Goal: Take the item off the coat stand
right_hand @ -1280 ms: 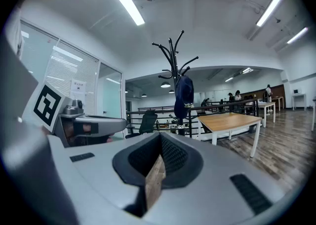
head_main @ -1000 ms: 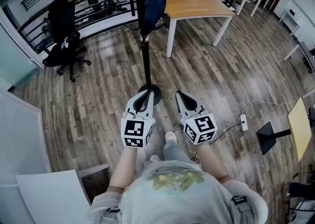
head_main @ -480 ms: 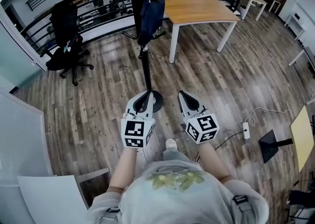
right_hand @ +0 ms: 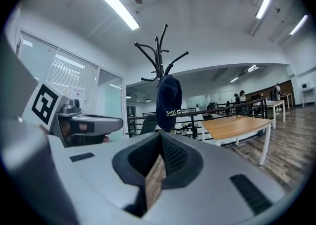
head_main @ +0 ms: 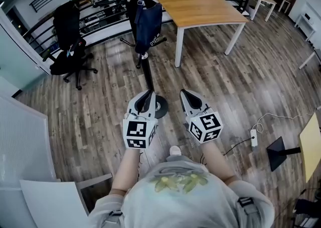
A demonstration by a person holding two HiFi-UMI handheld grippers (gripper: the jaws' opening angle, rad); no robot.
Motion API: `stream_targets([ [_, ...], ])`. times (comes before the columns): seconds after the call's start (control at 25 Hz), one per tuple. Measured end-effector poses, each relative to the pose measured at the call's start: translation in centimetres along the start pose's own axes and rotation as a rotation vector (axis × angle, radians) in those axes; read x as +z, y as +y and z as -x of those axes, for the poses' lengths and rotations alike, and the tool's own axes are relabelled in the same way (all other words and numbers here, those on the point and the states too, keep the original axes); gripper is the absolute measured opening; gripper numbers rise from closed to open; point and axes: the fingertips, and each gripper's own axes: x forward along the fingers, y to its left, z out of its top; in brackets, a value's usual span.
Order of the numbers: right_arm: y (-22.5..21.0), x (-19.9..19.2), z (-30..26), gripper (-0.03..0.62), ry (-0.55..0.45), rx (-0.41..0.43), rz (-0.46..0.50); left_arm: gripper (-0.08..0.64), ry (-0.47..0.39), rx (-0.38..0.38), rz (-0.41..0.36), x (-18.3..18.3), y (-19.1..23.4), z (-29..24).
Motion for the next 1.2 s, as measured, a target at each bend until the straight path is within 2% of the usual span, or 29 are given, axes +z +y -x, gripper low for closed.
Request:
stream_targets([
  [0.36, -3.2, 1.4, -2.5, 0.016, -0.003, 0.086, 0.024, 0.045, -0.008, 0.078, -0.008, 0.9, -0.2, -3.4],
  [0.52, -4.2, 1.5, -3.2, 0.089, 0.001, 0.131, 0.033, 0.105, -0.015, 0.118, -0.005, 1.0, -0.6, -4.1],
  [0.72, -4.5, 1.5, -4.1, 0.151, 0.012, 0.166, 0.034, 0.143, 0.000, 0.145, -0.012, 0.9, -0.7, -4.0],
  [0.96, -4.2, 1.7, -5.1, 0.163, 0.010, 0.193, 0.033, 0.190, 0.004, 0.190, -0.006, 0.7, 0.1, -3.8],
  [1.2, -4.8, 1.9, -6.0, 0.163, 0.003, 0.195, 0.032, 0.207, 0.005, 0.211, -0.017, 0.9, 1.1, -4.4],
])
